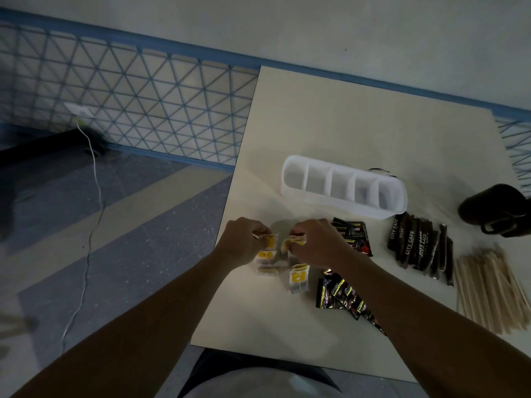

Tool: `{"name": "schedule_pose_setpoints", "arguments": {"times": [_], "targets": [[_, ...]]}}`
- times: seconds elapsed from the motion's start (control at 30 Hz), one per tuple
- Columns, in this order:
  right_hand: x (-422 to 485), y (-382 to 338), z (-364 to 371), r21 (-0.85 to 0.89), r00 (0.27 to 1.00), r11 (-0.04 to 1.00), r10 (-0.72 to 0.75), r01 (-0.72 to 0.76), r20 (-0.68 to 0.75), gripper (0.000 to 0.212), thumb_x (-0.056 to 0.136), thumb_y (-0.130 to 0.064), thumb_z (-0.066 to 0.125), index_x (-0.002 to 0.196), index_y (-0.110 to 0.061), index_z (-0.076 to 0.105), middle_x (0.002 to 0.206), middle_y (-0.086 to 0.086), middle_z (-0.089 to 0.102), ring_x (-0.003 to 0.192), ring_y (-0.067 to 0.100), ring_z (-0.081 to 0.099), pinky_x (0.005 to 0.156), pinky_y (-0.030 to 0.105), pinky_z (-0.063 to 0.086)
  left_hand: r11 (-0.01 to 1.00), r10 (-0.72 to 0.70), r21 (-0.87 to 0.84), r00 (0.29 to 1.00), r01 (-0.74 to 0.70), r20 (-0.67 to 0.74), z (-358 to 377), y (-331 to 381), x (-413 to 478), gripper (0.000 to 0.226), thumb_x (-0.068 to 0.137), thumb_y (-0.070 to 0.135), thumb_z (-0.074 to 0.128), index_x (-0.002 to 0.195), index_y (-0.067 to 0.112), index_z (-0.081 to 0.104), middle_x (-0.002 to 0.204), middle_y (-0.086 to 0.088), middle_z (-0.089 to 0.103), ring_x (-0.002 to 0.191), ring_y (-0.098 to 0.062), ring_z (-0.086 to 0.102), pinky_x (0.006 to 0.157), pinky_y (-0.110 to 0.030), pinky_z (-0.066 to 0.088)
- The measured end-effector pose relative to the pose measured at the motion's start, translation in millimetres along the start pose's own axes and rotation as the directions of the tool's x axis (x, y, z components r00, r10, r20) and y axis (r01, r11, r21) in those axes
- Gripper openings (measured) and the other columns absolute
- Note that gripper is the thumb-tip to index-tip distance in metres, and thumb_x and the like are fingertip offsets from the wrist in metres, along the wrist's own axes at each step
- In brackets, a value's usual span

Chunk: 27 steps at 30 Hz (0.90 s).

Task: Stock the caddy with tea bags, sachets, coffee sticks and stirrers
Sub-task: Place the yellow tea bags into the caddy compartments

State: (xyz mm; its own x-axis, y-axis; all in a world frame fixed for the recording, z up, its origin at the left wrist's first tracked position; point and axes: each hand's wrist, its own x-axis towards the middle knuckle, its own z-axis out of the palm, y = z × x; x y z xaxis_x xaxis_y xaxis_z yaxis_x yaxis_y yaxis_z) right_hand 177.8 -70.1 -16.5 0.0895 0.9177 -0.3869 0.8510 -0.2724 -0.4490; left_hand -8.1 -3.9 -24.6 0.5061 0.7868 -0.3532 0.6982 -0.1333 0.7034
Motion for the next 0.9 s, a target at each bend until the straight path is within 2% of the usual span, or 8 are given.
{"name": "schedule_pose_setpoints", "arguments": {"times": [0.1,0.2,0.3,0.4,0.47,0.6,0.8,0.9], "targets": [[0,1,1,-0.003,1.0,1.0,0.011,-0.011,-0.016,0.02,0.082,-0.031,0.068,0.094,-0.016,0.074,0.087,0.001,0.072,0.078,0.02,0.066,0.073,0.04,0.059,1.0,0.005,0.013,1.0,-0.005,-0.007,1,2,-1,0.022,0.088,0.021,0.07,0.107,0.011,0.075,0.105,-0.004,0.075,0.094,-0.016,0.069,0.083,-0.021,0.047],[0,0,3,0.055,0.997,0.998,0.037,-0.034,-0.06,0.019,0.08,-0.037,0.071,0.085,-0.019,0.075,0.078,-0.003,0.07,0.071,0.017,0.065,0.067,0.035,0.057,1.0,0.004,0.029,0.999,-0.003,-0.039,2,2,0,0.021,0.088,0.022,0.07,0.105,0.011,0.076,0.103,-0.005,0.075,0.094,-0.019,0.069,0.087,-0.024,0.048],[1,-2,5,0.093,0.997,0.995,0.043,-0.038,-0.059,0.017,0.08,-0.035,0.071,0.086,-0.021,0.077,0.077,-0.005,0.072,0.071,0.015,0.065,0.068,0.033,0.057,0.999,0.013,0.04,0.999,-0.011,-0.051,2,2,1,0.024,0.088,0.023,0.069,0.106,0.009,0.075,0.104,-0.006,0.075,0.094,-0.019,0.069,0.082,-0.021,0.043],[4,-4,5,0.135,0.992,0.988,0.084,-0.072,-0.091,0.015,0.08,-0.03,0.066,0.083,-0.022,0.079,0.076,-0.005,0.073,0.073,0.016,0.066,0.07,0.034,0.057,0.999,0.006,0.04,0.998,-0.004,-0.055,0,2,3,0.024,0.088,0.026,0.069,0.105,0.01,0.076,0.104,-0.006,0.075,0.094,-0.019,0.068,0.085,-0.024,0.044],[6,-5,3,0.174,0.985,0.981,0.114,-0.091,-0.128,0.014,0.081,-0.029,0.067,0.081,-0.022,0.079,0.073,-0.006,0.072,0.073,0.015,0.066,0.07,0.029,0.053,0.999,0.007,0.042,0.998,-0.004,-0.058,-2,1,5,0.023,0.088,0.028,0.07,0.102,0.012,0.076,0.1,-0.004,0.075,0.091,-0.018,0.068,0.08,-0.023,0.043],[6,-6,-10,0.219,0.977,0.971,0.134,-0.096,-0.166,0.013,0.084,-0.023,0.067,0.084,-0.019,0.08,0.073,-0.007,0.073,0.073,0.012,0.065,0.069,0.023,0.044,0.999,0.031,0.043,0.997,-0.028,-0.074,-11,6,11,0.018,0.088,0.027,0.069,0.097,0.013,0.077,0.09,-0.002,0.075,0.076,-0.01,0.061,0.066,-0.018,0.038],[8,-5,-40,0.197,0.972,0.979,0.093,-0.049,-0.218,0.012,0.087,-0.023,0.071,0.091,-0.019,0.081,0.08,-0.006,0.075,0.07,0.004,0.059,0.073,0.018,0.039,0.996,0.085,0.019,0.992,-0.083,-0.089,-31,23,26,0.012,0.087,0.023,0.07,0.092,0.015,0.077,0.076,0.001,0.07,0.079,-0.016,0.066,0.066,-0.019,0.039],[12,-3,-64,0.178,0.967,0.984,0.072,-0.028,-0.243,0.012,0.087,-0.021,0.07,0.093,-0.019,0.081,0.074,-0.008,0.071,0.062,-0.003,0.055,0.06,0.008,0.037,0.991,0.132,0.027,0.983,-0.129,-0.132,-43,39,39,0.011,0.087,0.023,0.068,0.092,0.018,0.077,0.074,0.005,0.068,0.074,-0.011,0.063,0.06,-0.015,0.037]]}}
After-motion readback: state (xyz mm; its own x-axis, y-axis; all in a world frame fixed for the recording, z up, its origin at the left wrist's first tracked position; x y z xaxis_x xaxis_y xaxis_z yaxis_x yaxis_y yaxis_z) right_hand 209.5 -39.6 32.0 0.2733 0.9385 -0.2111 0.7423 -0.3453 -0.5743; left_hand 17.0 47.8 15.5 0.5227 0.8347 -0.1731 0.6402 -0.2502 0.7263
